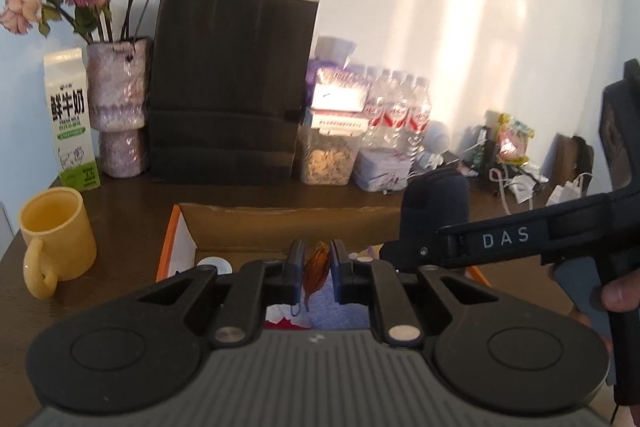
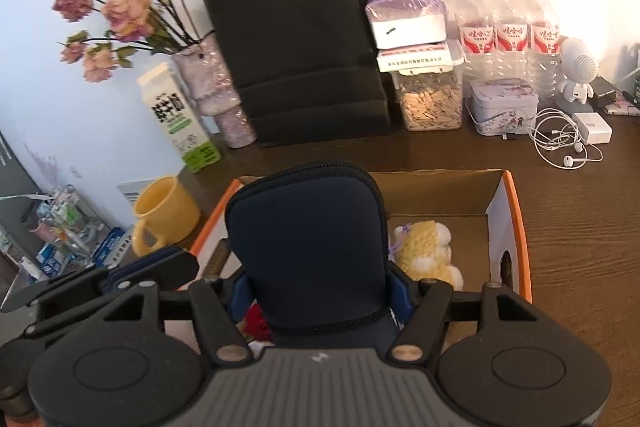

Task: Organize objects
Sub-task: 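Carry the orange flower and blue pouch over the box with both grippers, then open both grippers to drop the flower and pouch into the box, then move both grippers back toward the remaining items on the table, then grasp the black-and-white braided cable with the right gripper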

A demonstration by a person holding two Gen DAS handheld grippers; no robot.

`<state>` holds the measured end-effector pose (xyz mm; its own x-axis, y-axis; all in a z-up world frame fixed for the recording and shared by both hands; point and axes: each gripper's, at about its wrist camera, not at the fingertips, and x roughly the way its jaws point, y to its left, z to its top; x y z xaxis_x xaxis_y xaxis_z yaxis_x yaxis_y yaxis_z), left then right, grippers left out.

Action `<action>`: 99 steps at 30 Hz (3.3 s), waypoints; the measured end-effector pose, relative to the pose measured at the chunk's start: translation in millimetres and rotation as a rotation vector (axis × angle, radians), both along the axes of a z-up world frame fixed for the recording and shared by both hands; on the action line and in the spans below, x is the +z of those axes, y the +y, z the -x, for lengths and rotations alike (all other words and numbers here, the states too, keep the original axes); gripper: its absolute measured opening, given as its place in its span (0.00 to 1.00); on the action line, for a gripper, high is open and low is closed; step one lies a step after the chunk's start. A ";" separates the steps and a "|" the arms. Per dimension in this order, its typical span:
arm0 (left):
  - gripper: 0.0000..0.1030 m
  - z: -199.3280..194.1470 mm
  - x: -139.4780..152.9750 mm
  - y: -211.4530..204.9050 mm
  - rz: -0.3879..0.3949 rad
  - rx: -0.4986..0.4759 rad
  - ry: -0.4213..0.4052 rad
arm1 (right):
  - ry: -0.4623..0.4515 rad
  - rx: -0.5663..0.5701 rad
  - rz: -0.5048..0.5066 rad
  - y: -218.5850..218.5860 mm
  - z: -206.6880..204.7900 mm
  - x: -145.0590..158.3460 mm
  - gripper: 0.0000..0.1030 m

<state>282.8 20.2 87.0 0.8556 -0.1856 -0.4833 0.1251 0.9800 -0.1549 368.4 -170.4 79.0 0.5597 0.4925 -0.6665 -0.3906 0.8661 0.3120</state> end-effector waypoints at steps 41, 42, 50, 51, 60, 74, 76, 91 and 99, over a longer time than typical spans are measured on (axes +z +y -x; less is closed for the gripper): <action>1.00 1.4 -44.6 13.3 -0.062 0.142 0.045 | -0.150 -0.094 0.084 -26.6 16.9 -34.1 1.00; 1.00 6.0 -44.3 13.4 -0.064 0.142 0.039 | -0.157 -0.091 0.087 -28.1 22.3 -34.2 1.00; 1.00 40.7 -47.6 12.7 -0.078 0.124 0.020 | -0.189 -0.042 0.098 -38.3 66.8 -39.8 1.00; 1.00 45.1 -48.8 12.3 -0.080 0.123 0.020 | -0.188 -0.036 0.096 -39.3 72.0 -41.2 1.00; 1.00 93.1 -58.5 14.5 -0.079 0.123 0.008 | -0.209 -0.002 0.097 -51.9 121.9 -56.9 1.00; 1.00 166.4 -94.7 27.1 0.025 0.200 0.047 | -0.165 -0.052 0.023 -81.5 190.9 -105.8 1.00; 1.00 169.2 -95.4 25.1 0.002 0.194 0.048 | -0.154 -0.065 0.001 -85.3 197.4 -111.0 1.00; 1.00 172.3 -102.6 26.3 -0.007 0.203 0.055 | -0.153 -0.056 0.139 -56.1 187.7 -120.0 1.00; 1.00 172.3 -106.2 29.8 0.006 0.195 0.064 | -0.137 -0.053 0.195 -41.4 175.4 -129.8 1.00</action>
<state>110.5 50.0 -19.3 0.8429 -0.0226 -0.5375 -0.0769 0.9838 -0.1620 193.0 -211.8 -50.7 0.6732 0.3297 -0.6619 -0.3699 0.9252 0.0845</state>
